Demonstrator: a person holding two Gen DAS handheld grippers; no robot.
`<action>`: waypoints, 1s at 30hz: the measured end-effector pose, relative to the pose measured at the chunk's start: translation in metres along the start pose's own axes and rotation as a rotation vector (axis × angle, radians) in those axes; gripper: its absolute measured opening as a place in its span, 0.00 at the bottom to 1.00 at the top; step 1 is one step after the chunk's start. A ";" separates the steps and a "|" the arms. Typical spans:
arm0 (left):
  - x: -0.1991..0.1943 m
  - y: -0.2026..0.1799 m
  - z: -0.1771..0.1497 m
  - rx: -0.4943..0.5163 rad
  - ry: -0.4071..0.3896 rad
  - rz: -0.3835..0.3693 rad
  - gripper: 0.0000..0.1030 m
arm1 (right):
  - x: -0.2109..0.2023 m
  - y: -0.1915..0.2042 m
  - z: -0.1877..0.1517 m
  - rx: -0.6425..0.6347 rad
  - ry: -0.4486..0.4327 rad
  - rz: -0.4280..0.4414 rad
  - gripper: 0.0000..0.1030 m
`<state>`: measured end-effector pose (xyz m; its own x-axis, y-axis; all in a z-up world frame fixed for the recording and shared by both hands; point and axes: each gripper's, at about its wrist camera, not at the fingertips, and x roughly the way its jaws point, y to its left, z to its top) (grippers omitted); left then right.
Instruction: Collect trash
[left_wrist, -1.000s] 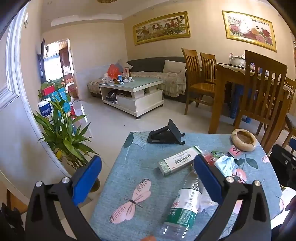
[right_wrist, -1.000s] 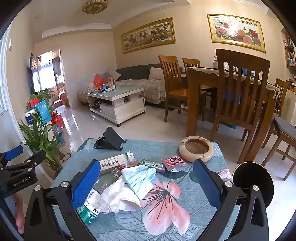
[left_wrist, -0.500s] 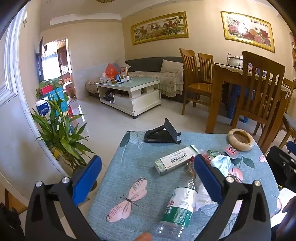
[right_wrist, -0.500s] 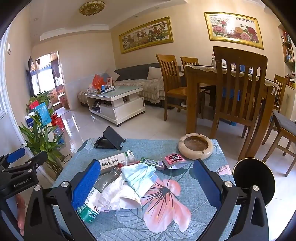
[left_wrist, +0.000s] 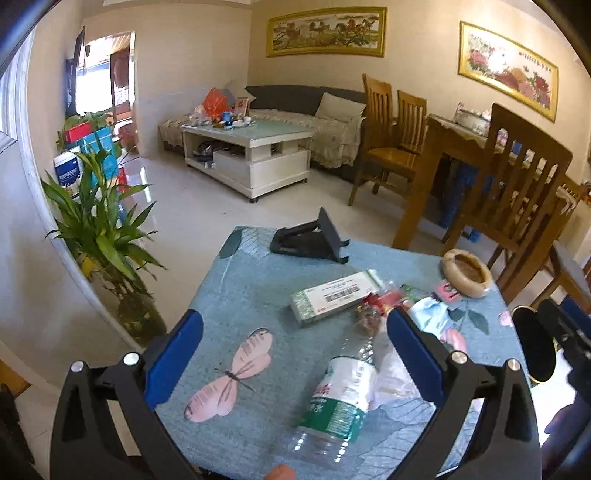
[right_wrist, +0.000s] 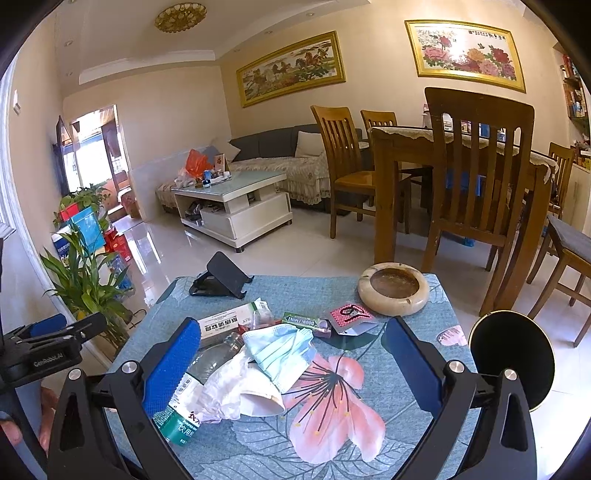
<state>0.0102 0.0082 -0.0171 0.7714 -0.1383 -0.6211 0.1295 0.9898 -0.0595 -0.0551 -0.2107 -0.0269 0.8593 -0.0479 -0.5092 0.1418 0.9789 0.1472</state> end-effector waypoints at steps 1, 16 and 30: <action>-0.002 -0.001 0.000 0.004 -0.014 -0.002 0.97 | 0.000 0.001 0.000 -0.002 -0.001 0.003 0.97; -0.037 -0.008 0.005 -0.018 -0.246 -0.032 0.97 | -0.006 -0.002 0.003 0.005 -0.039 0.011 0.97; -0.034 -0.018 0.004 0.115 -0.229 0.120 0.97 | -0.009 0.006 0.002 -0.028 -0.068 -0.011 0.97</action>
<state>-0.0161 -0.0054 0.0085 0.9044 -0.0371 -0.4251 0.0880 0.9910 0.1007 -0.0606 -0.2048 -0.0198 0.8891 -0.0707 -0.4522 0.1379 0.9835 0.1174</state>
